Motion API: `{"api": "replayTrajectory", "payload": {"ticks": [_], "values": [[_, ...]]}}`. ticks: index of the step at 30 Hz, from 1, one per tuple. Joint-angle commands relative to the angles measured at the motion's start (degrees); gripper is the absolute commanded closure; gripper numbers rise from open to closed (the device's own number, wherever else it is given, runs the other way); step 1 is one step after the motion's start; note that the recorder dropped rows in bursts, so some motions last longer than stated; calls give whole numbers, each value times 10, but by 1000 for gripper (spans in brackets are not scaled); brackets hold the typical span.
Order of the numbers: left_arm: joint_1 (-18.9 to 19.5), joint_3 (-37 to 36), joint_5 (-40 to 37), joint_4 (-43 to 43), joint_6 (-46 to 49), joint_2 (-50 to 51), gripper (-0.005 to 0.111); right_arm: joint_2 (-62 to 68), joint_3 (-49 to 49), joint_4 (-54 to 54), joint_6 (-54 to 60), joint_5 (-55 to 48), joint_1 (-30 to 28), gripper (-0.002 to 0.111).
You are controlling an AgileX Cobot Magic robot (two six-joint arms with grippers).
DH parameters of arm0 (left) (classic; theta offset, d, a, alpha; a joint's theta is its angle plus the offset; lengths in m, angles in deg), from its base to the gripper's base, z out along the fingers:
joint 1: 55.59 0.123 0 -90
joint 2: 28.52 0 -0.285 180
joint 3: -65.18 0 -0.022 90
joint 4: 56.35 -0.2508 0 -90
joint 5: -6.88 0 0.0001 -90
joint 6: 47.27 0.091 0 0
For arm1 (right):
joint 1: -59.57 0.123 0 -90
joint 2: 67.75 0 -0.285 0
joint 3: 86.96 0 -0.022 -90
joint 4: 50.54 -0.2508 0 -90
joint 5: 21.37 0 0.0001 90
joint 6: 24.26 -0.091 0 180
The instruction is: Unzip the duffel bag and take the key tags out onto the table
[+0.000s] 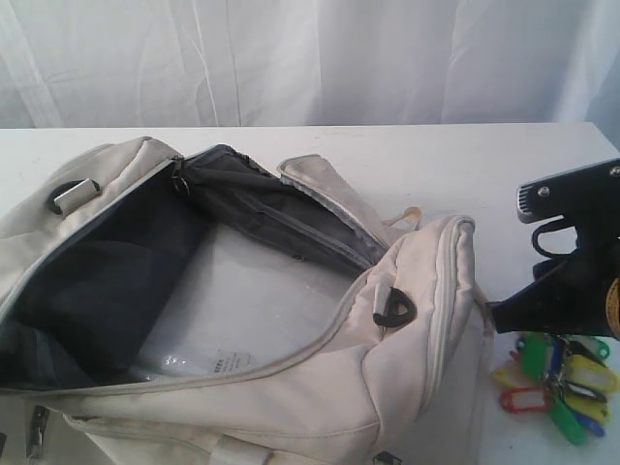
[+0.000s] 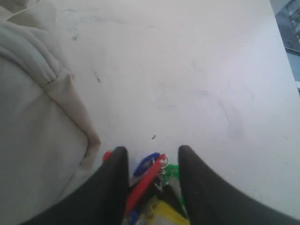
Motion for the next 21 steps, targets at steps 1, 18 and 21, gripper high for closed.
{"api": "replayTrajectory", "payload": {"ticks": [1,18,21], "values": [[2,-2,-14,-5,3,-3,107,0,2,10,-5,-3,-1,47],[2,-2,0,-5,11,-3,107,-308,-37,-112,164,-141,-1,45],[2,-2,17,-6,17,-3,107,-396,-37,-148,204,-165,-1,45]]}}
